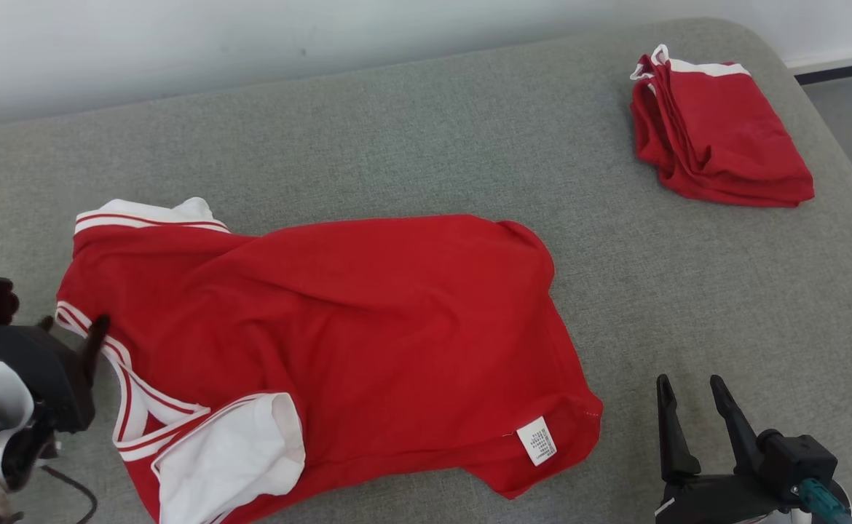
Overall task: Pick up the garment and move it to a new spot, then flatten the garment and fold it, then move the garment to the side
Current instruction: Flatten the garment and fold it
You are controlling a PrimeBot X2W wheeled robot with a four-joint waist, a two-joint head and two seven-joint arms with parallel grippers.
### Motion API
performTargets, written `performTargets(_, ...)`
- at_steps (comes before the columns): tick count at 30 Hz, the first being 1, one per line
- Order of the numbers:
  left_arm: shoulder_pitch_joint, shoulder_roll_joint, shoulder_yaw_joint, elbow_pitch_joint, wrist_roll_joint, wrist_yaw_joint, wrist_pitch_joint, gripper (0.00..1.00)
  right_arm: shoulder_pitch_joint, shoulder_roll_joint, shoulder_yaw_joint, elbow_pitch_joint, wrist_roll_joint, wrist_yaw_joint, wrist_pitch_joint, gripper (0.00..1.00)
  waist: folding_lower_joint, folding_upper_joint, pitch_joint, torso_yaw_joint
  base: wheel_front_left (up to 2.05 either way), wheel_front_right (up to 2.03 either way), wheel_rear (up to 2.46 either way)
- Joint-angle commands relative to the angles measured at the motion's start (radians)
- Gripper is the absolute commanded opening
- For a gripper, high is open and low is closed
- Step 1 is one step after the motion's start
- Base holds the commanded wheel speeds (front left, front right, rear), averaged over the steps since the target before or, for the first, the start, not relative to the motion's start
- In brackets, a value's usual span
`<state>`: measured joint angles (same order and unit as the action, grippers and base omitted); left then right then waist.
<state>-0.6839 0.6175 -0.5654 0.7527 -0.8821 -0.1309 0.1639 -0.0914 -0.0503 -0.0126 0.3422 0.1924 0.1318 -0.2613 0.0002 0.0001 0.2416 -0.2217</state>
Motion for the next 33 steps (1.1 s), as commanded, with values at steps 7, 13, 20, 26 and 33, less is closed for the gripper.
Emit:
performTargets(7, -0.052, 0.015, -0.049, -0.021, -0.052, 0.001, -0.061, 0.00, -0.011, 0.000, -0.010, -0.014, -0.011, -0.003, -0.004, 1.00, -0.0002, -0.0001, 0.014, -0.003, 0.00, 0.00, 0.00)
performTargets(13, -0.158, 0.029, -0.074, -0.038, -0.047, 0.001, -0.187, 0.00, -0.013, 0.000, -0.025, -0.022, -0.023, -0.003, -0.005, 1.00, -0.0002, -0.0001, 0.009, 0.004, 0.00, 0.00, 0.00)
performTargets(20, -0.215, 0.014, -0.128, 0.048, -0.007, 0.001, -0.271, 1.00, -0.015, 0.000, -0.015, -0.024, -0.025, -0.003, -0.005, 1.00, -0.0002, -0.0001, 0.000, -0.003, 0.00, 0.00, 0.00)
performTargets(26, -0.206, 0.001, -0.144, 0.106, -0.012, 0.001, -0.370, 1.00, 0.013, 0.000, -0.035, -0.021, -0.027, -0.003, -0.005, 1.00, -0.0002, -0.0001, -0.032, 0.016, 0.00, 0.00, 0.00)
performTargets(33, -0.161, -0.009, -0.022, 0.028, -0.001, 0.009, -0.430, 1.00, 0.039, 0.000, -0.045, -0.015, -0.026, -0.003, -0.005, 1.00, -0.0002, -0.0001, -0.097, 0.069, 0.00, 0.00, 0.00)
